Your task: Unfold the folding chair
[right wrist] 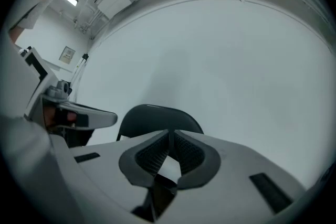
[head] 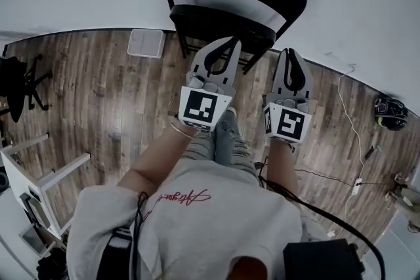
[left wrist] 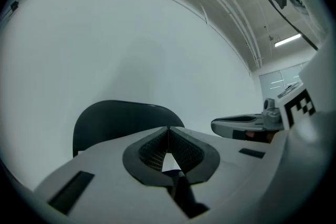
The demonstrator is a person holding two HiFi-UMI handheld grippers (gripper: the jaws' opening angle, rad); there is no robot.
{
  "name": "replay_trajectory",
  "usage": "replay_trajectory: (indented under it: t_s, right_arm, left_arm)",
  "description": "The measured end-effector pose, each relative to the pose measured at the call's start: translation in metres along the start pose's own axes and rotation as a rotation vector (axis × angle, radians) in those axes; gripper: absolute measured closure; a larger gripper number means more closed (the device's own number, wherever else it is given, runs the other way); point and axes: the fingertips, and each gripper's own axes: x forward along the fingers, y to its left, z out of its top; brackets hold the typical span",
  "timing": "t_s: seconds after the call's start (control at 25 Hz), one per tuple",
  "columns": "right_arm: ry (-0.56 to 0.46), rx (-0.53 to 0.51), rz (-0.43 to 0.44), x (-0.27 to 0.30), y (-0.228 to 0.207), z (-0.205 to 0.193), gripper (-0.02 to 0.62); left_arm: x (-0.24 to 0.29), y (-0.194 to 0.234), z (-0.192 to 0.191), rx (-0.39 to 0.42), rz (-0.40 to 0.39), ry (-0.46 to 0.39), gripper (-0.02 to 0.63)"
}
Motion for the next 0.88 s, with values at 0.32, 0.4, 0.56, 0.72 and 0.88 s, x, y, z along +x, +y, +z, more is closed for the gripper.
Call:
replay_trajectory:
  t_s: [0.32,0.4,0.56,0.72,0.88]
  right_arm:
    - [0.093,-0.086,0.217,0.112,-0.087,-0.050,0.341]
    - [0.135,-0.146,0.274,0.140,-0.099,-0.055,0.333]
    - [0.148,-0.053,0.391,0.155,-0.100,-0.060,0.327]
    - [0.145,0.010,0.569,0.153,-0.081,-0.069,0.325]
    - [0.221,-0.145,0.605,0.175,-0.064,-0.080,0.327]
  left_arm:
    - [0.025,0.013,-0.044,0.039,0.014,0.079,0.589]
    - [0.030,0.015,-0.050,0.055,0.020,0.088,0.589]
    - [0.043,0.020,-0.060,0.058,0.038,0.102,0.589]
    - [0.057,0.025,-0.063,0.077,0.022,0.108,0.588]
    - [0.064,0.028,-0.061,0.104,-0.004,0.106,0.588]
